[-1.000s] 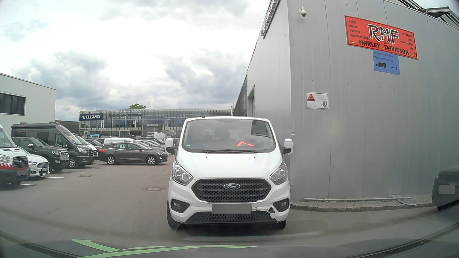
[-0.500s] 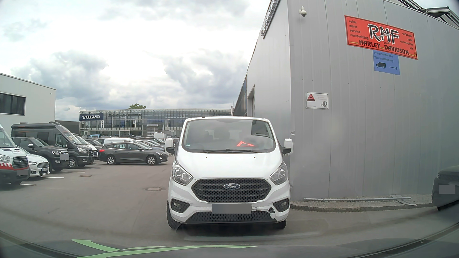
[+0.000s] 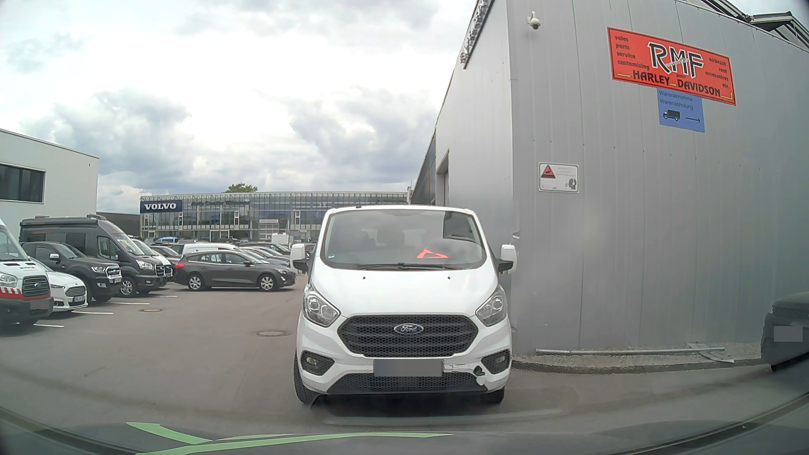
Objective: Follow the waypoints while adhering to traffic rules and regulations
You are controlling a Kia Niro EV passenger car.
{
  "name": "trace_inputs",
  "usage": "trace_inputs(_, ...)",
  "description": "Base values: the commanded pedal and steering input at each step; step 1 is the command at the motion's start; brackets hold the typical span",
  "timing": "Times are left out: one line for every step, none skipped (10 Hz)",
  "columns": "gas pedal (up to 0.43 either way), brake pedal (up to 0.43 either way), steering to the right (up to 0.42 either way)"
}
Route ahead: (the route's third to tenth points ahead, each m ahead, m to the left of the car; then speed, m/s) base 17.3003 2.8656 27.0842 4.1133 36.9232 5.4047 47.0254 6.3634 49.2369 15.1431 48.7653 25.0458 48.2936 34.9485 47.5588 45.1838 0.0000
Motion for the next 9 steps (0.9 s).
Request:
trace_inputs(0.0, 0.457, -0.463)
trace_inputs(0.0, 0.457, -0.462)
trace_inputs(0.0, 0.457, -0.463)
trace_inputs(0.0, 0.457, -0.462)
trace_inputs(0.0, 0.457, -0.462)
trace_inputs(0.0, 0.457, -0.462)
trace_inputs(0.0, 0.457, -0.462)
trace_inputs(0.0, 0.457, -0.462)
trace_inputs(0.0, 0.457, -0.463)
